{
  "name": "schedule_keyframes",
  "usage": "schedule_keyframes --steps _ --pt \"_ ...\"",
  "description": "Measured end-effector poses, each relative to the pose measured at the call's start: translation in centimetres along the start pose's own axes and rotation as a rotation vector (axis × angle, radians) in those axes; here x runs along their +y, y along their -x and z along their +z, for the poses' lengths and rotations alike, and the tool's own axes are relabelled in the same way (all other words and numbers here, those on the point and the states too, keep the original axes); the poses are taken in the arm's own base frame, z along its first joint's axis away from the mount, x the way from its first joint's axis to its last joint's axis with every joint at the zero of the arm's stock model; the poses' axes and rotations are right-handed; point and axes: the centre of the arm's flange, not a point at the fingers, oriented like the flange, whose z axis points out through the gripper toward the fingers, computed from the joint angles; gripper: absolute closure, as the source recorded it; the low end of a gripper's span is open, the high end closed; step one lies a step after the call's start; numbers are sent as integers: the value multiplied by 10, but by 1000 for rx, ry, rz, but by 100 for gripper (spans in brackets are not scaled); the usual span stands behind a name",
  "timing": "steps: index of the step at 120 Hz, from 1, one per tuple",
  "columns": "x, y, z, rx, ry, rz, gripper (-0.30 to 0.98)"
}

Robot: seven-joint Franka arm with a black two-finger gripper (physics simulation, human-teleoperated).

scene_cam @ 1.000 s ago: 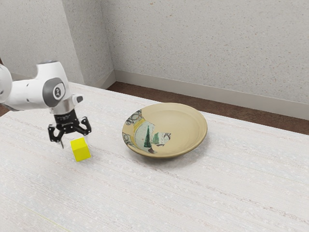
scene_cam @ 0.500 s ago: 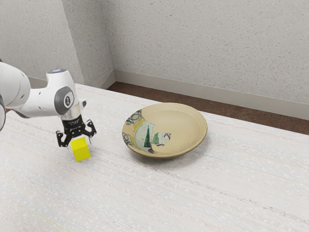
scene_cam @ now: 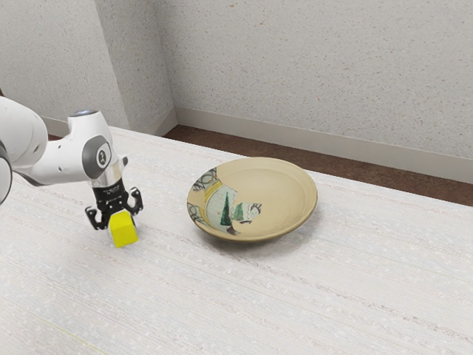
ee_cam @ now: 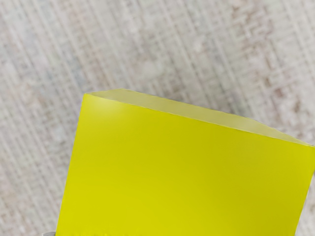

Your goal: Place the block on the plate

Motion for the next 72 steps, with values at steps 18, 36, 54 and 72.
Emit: schedule_keyframes --steps 18,36,54,72 --pt "0 0 0 1 0 -12 25" --pt "1 0 -2 4 3 -21 27" --pt "4 -1 -18 23 22 -18 30" --pt "12 -1 -40 55 38 1 34"
